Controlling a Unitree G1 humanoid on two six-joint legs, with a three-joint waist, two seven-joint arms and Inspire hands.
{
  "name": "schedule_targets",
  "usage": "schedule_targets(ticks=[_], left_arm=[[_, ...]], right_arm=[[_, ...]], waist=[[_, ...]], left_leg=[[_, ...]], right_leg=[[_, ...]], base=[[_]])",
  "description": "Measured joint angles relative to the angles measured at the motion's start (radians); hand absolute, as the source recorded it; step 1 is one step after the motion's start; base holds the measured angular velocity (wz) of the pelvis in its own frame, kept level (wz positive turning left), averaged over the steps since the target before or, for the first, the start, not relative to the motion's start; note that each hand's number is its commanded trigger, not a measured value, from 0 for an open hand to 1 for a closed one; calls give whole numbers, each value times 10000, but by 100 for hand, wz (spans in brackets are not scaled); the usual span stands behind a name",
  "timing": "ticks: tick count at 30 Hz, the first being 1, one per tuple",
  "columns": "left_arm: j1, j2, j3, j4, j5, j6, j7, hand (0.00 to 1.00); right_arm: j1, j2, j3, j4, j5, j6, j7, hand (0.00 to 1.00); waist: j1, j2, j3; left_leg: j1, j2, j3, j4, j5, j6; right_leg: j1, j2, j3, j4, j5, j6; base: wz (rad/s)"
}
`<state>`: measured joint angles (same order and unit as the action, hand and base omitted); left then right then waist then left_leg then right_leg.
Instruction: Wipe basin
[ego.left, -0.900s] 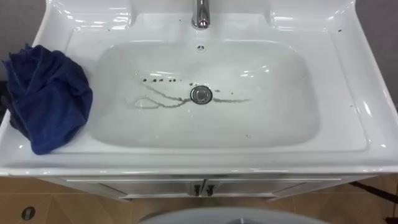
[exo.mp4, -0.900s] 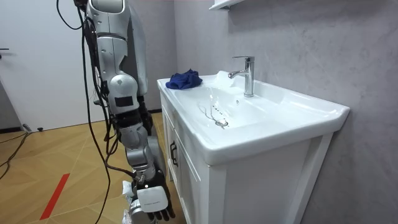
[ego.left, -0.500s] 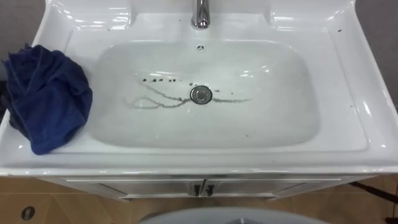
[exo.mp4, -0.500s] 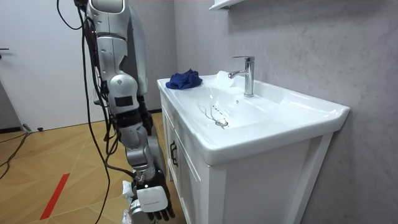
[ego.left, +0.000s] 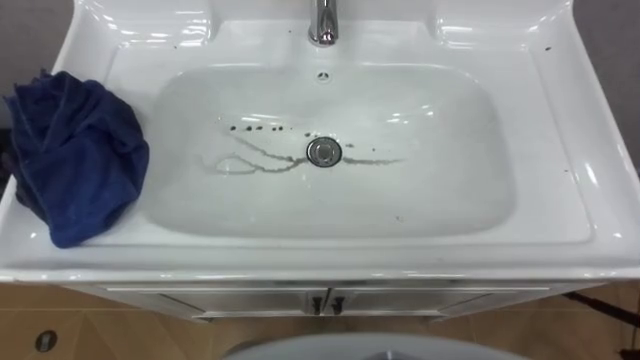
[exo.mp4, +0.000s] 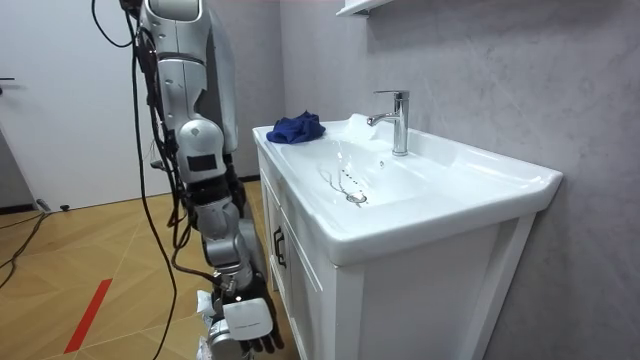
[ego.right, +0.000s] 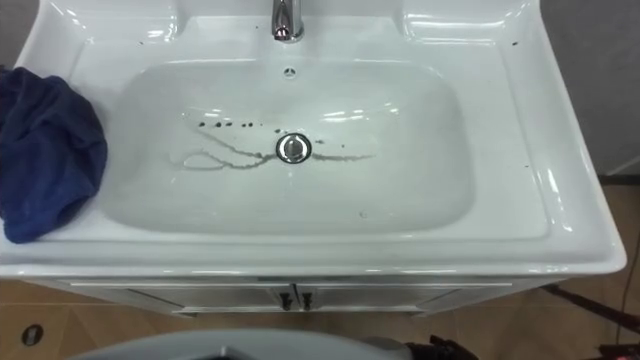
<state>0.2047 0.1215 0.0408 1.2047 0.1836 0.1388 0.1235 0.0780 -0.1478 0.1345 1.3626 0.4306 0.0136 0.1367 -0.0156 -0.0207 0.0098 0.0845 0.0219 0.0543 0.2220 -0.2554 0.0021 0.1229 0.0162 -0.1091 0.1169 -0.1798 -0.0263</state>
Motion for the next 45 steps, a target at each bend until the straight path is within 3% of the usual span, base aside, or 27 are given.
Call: schedule_targets(ticks=[5,12,15,18,21,26,31,34,39,45], left_arm=[[57,-3,792,-33,-846,-184,271,0],[10,90,2335,-1357,-1243,-1176,2479,0],[87,130,2708,-2000,-1607,-1883,3921,0],[194,97,2747,-2751,-1735,-2275,4982,0],[349,98,2816,-3678,-1742,-2604,5950,0],[424,124,3043,-4616,-1956,-3092,7250,0],[627,195,3167,-5340,-1960,-3389,8257,0],[657,410,3534,-6103,-1954,-3431,8774,0],[717,732,4262,-8271,-1650,-3725,9451,0],[663,1082,4449,-10081,-862,-3782,9862,0]], right_arm=[[-16,-20,-26,113,-18,-20,81,0],[-6,-105,-108,-80,-691,-51,67,0],[-44,-142,-94,-169,-901,-168,65,0],[81,-141,-97,-415,-961,-271,26,0],[226,-140,-178,-507,-1343,-295,-37,0],[491,-142,-333,-941,-1743,-349,-157,0],[990,-186,-501,-1608,-1740,-361,-261,0],[1282,-240,-799,-2014,-1742,-369,-270,0],[1339,-333,-902,-2023,-2054,-467,-384,0],[1453,-454,-948,-1959,-2386,-521,-545,0]], waist=[[155,-3,41],[512,2,38],[747,11,5],[823,-17,-32],[1049,-65,-157],[1303,-38,-187],[1360,105,-179],[1359,269,-169],[1353,503,-168],[1296,611,-160]], left_leg=[[7,6,-26,-6,0,-1],[-58,-37,-318,-10,0,-2],[-1,-57,-317,-82,4,0],[-45,-101,-424,-78,11,11],[-51,-145,-605,-91,23,30],[-14,-182,-724,-93,25,36],[54,-195,-873,-100,24,36],[91,-205,-979,-185,33,45],[129,-207,-974,-189,51,38],[112,-249,-980,-178,57,48]], right_leg=[[50,3,-73,15,-5,-8],[45,-22,-324,12,-20,-6],[126,-36,-333,14,-24,1],[115,-92,-520,13,-36,22],[64,-131,-594,19,-40,28],[93,-138,-601,15,-36,32],[159,-136,-691,13,-37,34],[156,-128,-700,29,-39,35],[190,-125,-673,28,-45,36],[179,-149,-625,22,-73,71]], base=[[1],[10],[1],[10],[7],[1],[1],[2],[0],[0]])
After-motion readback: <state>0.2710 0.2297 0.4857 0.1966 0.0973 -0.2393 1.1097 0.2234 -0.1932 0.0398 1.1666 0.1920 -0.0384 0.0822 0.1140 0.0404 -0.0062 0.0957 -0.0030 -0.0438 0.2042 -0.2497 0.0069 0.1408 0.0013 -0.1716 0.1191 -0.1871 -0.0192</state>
